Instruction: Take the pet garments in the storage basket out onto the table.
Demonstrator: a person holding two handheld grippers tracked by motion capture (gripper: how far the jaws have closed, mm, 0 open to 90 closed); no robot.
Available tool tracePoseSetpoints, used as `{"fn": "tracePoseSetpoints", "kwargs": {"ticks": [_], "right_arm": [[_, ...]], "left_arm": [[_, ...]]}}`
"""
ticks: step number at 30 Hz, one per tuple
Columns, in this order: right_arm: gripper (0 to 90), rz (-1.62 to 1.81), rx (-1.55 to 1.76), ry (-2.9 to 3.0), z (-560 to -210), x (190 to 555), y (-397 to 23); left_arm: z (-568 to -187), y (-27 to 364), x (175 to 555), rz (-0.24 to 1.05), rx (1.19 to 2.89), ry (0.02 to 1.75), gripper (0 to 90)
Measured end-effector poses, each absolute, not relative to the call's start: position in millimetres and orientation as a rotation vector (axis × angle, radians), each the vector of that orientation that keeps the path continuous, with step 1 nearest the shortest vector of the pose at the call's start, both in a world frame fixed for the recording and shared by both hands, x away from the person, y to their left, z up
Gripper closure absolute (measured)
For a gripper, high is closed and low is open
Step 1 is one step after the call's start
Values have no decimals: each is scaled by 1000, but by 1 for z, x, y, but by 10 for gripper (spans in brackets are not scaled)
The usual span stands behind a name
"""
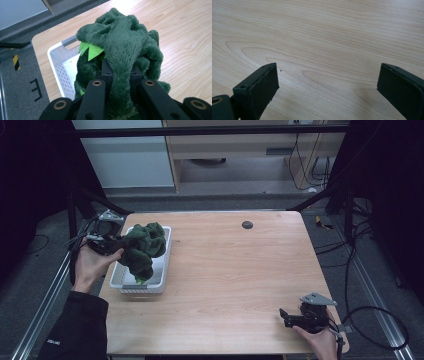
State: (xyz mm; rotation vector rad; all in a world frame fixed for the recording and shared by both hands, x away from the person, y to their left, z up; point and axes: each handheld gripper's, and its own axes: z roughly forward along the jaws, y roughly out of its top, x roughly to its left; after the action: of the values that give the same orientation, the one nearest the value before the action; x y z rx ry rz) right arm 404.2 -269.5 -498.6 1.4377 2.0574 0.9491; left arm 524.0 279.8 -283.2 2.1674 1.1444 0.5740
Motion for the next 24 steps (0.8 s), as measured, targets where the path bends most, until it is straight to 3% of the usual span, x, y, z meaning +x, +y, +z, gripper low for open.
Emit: {"fn": "tracePoseSetpoints", "kwargs": {"ticks": [24], "right_arm": [[39,955,1435,2058,-498,404,-269]], "left_arm": [[-252,246,505,595,2191,971,806]]}}
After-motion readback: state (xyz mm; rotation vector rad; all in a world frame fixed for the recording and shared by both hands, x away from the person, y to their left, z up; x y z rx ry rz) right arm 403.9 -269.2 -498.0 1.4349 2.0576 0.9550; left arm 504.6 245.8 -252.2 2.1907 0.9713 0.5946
